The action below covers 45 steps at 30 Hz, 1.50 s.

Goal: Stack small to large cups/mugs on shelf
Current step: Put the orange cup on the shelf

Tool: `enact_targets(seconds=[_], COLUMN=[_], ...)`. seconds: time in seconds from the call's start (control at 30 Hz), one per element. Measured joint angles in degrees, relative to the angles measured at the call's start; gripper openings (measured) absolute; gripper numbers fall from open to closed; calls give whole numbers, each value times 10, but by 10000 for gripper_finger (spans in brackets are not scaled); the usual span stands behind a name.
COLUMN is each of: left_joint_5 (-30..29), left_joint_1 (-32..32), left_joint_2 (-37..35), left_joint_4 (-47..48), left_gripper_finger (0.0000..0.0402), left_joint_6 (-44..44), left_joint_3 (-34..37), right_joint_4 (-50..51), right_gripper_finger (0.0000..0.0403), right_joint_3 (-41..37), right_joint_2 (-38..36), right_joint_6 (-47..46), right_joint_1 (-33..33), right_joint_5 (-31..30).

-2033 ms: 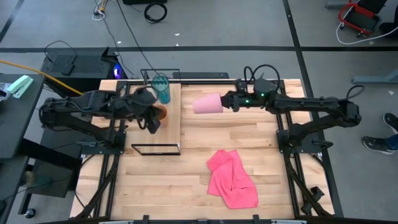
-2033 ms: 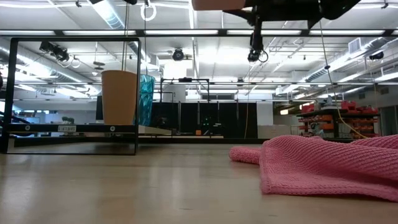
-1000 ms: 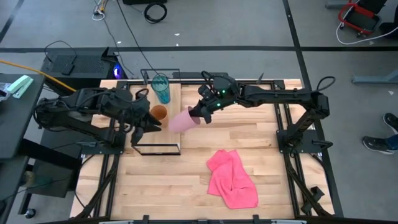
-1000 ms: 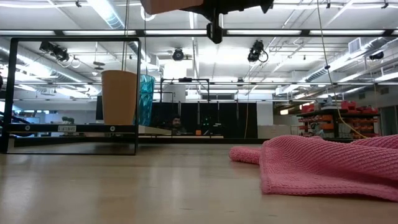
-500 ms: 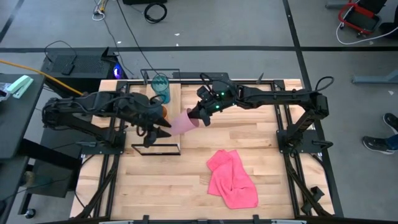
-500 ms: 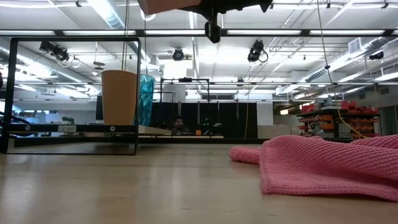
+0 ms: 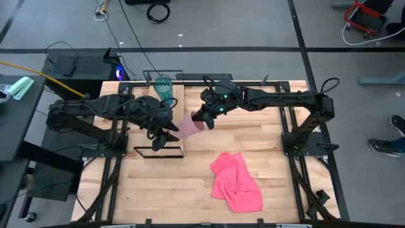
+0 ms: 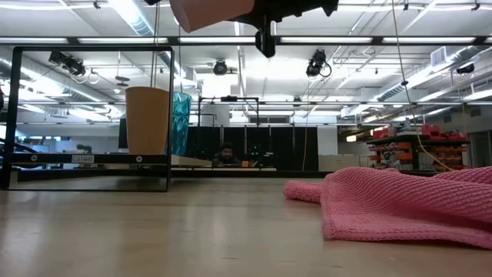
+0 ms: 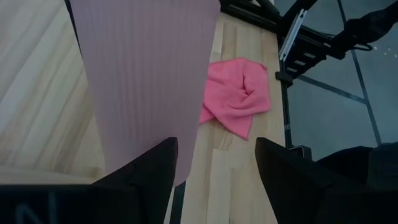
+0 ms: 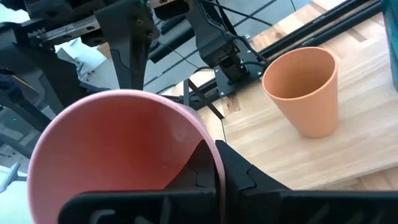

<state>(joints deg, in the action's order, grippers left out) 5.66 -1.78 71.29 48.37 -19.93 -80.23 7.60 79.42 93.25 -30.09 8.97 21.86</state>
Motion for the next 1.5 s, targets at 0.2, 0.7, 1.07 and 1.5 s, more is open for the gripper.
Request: enact_targets(seconds=[0.2,0.7,1.07,1.5], left_joint_5=[-11,4,81,121], left_joint_1=[13,19,39,43], left_joint_2=[-7,1,18,19], left_joint_4=[-6,-1,-9,-8], left_gripper_finger=[236,245,256,250], left_joint_6=[1,-4,-4,9], left_joint_3=[0,0,0,0], right_joint_4=[16,9,9,8], right_gripper_finger=[0,0,0,0], right_joint_3=[1,1,0,1], right_joint_2=[0,0,-1,-1], right_joint_6=[5,18,23,31], right_joint_1=[-9,-25,-26,-24], right_joint_5=[8,22,23,5])
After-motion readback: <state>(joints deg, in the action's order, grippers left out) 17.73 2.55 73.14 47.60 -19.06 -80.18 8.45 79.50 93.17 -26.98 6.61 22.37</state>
